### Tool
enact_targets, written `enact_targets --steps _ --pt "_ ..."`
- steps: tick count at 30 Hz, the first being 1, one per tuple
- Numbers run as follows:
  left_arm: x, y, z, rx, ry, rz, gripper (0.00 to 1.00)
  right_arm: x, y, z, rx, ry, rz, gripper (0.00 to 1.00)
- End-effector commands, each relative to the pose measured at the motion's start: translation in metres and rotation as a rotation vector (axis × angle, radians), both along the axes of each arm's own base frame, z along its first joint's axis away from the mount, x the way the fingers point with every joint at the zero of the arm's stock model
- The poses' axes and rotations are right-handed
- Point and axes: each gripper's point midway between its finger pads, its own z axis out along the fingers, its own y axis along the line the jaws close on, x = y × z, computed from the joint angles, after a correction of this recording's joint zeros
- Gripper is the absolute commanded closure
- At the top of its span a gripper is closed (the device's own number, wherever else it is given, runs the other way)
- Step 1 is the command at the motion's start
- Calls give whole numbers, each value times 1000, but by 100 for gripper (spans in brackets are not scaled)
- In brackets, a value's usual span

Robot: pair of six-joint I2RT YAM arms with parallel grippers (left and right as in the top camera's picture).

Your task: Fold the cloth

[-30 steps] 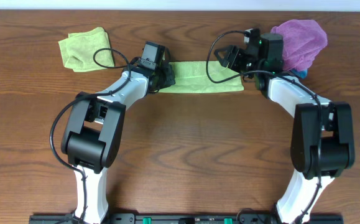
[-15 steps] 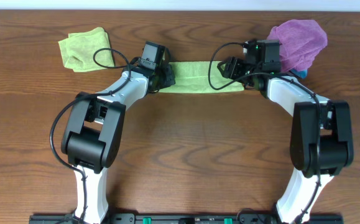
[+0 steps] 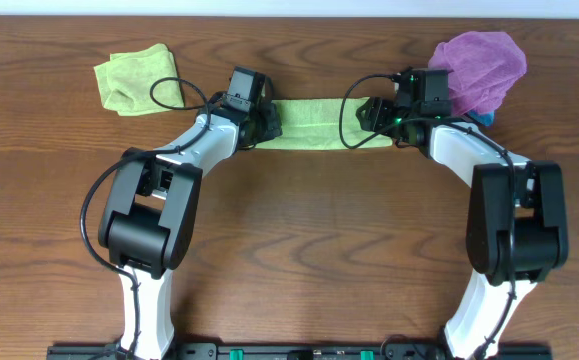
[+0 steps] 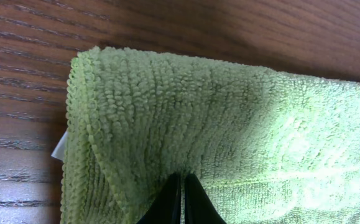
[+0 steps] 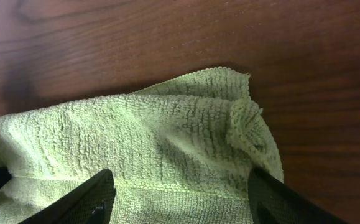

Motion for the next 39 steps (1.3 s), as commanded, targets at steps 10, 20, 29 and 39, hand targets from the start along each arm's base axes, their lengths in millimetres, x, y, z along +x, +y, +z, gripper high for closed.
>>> enact_targets --steps 10,20,29,39 --pt "-2 14 -9 30 42 31 94 -5 -31 15 -34 20 -47 30" --pt "-2 15 -9 29 43 33 94 -38 -46 37 -34 117 -69 22" --pt "-2 15 -9 29 42 33 94 -53 -30 16 1 203 -60 16" --pt "-2 15 -9 29 43 33 94 -52 -22 -11 58 239 -88 14"
